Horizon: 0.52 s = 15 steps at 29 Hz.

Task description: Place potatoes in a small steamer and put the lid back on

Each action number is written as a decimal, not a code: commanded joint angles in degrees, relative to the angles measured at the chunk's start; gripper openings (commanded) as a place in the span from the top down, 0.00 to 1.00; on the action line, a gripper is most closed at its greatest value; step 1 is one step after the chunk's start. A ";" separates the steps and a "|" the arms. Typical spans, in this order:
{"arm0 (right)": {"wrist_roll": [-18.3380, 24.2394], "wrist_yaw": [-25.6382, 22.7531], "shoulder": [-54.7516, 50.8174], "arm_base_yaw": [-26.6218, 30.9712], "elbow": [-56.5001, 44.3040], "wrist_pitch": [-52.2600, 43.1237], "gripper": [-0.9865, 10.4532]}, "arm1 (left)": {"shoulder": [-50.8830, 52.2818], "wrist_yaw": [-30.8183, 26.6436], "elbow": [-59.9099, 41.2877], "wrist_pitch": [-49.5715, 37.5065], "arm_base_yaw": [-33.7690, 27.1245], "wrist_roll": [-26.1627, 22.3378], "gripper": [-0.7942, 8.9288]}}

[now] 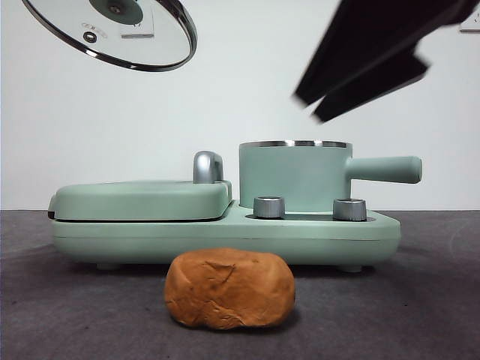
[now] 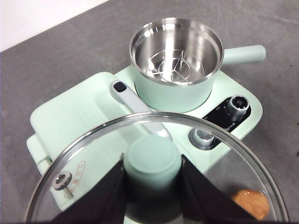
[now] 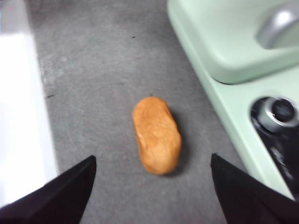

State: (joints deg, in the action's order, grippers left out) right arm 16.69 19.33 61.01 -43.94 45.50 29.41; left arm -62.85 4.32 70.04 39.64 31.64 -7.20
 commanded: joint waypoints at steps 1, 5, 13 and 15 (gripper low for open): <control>0.79 0.11 4.66 -1.88 1.11 -2.78 0.57 | -0.22 -0.07 1.03 -2.36 -0.22 0.55 0.90; 1.01 0.13 10.27 -3.28 1.11 -6.16 0.57 | -0.22 -0.07 1.03 -2.38 -0.57 0.39 0.90; 2.27 -1.57 20.61 -5.03 1.11 -13.03 0.57 | -0.22 -0.07 1.03 -3.43 -1.16 0.42 0.90; 2.27 -3.10 22.95 -5.07 1.11 -14.73 0.57 | -0.22 -0.07 1.03 -3.52 -1.16 0.42 0.90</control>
State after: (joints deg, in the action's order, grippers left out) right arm 18.26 16.71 82.43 -48.38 45.52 15.62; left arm -62.85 4.23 70.02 37.56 30.22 -7.20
